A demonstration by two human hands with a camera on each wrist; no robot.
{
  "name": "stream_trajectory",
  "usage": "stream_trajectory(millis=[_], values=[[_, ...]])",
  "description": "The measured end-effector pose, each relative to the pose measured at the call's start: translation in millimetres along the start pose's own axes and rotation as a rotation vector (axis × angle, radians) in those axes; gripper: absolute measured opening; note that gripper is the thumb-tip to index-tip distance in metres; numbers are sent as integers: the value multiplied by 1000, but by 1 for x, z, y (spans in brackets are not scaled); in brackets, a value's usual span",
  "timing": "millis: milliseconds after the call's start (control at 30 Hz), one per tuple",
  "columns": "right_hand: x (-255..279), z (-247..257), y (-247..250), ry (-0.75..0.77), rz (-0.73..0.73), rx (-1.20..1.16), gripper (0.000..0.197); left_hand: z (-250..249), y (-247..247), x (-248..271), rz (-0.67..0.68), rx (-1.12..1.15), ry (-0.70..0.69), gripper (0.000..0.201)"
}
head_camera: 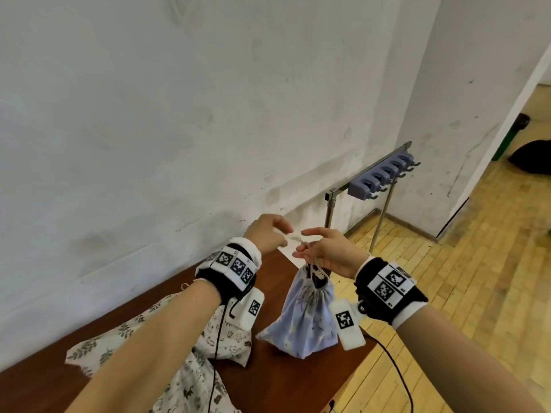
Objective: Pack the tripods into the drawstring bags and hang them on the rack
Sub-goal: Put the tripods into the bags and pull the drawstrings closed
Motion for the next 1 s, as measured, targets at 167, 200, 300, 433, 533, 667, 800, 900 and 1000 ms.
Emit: stream_trajectory(millis=[167,200,300,433,533,667,800,900,1000], values=[[-2,-15,4,-20,48,-214,48,35,-40,20,433,22,14,30],[-3,-17,2,-24,60,-262,48,39,-50,22,371,58,-21,29],[-6,-18,-1,-17,82,-371,49,40,-62,16,206,64,-43,29],[-10,-14,0,-10,1,-424,46,37,-67,11,138,-91,-75,16],[-8,-11,10,-73,-51,-488,41,44,-71,11,131,-122,-61,9],[-3,-4,27,-142,-39,-504,42,50,-69,12,215,-185,-70,14],[-2,4,27,-140,-33,-361,40,35,-81,2,275,-343,-92,14],[-1,7,29,-152,0,-279,39,23,-84,-7,351,-379,-82,21],[2,13,35,-159,75,-92,31,7,-70,-15,346,-220,-87,33]])
Point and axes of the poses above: each hand's wrist, its own x-axis away from the middle knuckle, its own y-axis out of the back of the hand, z = x × y, the point moved 2 cm from there along -x, towards the middle knuckle, and after that the axes turned 8 degrees about x, right-handed, at the moved point
